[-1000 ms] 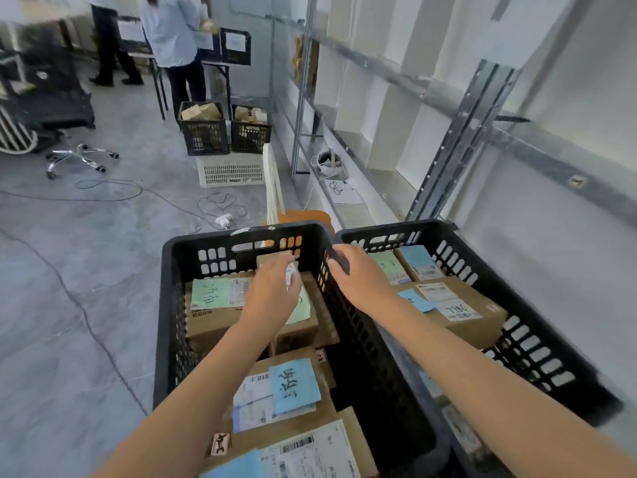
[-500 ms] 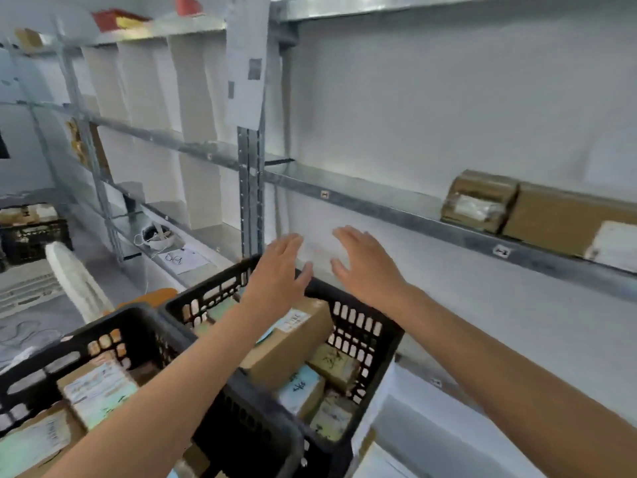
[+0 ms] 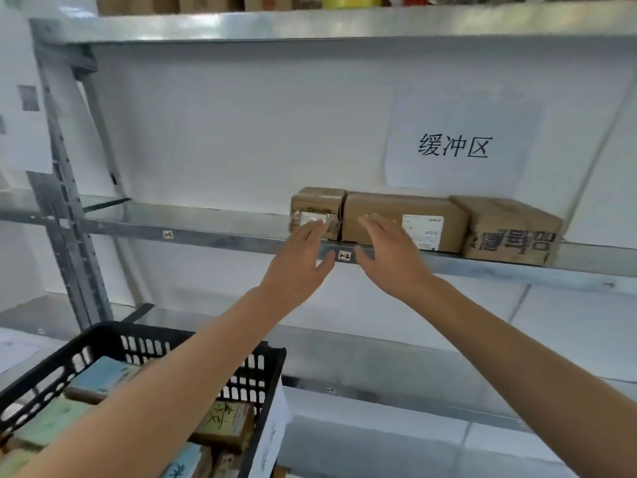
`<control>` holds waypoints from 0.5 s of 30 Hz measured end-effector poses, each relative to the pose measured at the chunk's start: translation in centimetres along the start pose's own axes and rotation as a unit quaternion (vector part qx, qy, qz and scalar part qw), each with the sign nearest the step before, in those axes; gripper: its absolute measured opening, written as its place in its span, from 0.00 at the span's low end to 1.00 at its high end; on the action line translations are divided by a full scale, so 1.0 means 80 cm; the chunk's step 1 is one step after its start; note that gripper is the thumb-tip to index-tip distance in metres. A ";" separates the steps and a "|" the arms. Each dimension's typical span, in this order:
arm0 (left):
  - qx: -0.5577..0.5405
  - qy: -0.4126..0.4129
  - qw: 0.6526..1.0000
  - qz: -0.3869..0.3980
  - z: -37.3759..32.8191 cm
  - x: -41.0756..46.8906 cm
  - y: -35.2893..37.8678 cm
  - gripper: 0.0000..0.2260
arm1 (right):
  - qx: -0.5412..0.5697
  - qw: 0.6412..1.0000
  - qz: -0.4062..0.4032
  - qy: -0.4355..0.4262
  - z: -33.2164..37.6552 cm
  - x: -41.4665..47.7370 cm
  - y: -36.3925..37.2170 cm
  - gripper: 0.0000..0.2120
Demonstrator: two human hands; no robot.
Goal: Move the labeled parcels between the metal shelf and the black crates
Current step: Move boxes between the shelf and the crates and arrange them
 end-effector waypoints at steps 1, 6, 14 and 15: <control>-0.012 0.009 1.000 0.010 -0.011 0.009 0.010 0.23 | -0.006 1.000 -0.005 0.017 -0.016 -0.005 -0.008 0.25; -0.080 0.053 0.994 0.060 -0.080 0.049 0.065 0.23 | -0.065 0.992 -0.029 0.100 -0.100 -0.028 -0.059 0.22; -0.069 0.150 0.982 0.088 -0.207 0.116 0.146 0.19 | -0.072 0.968 -0.066 0.231 -0.235 -0.059 -0.119 0.24; -0.047 0.163 0.982 0.085 -0.220 0.125 0.154 0.19 | -0.072 0.963 -0.070 0.250 -0.250 -0.063 -0.122 0.24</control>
Point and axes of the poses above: each hand's wrist, its own x-axis towards the middle knuckle, its own y-axis out of the palm, z = x × y, the point moved 1 cm from there along x, towards the middle knuckle, and after that the axes turned 11 degrees about -y, right-handed, at the moved point
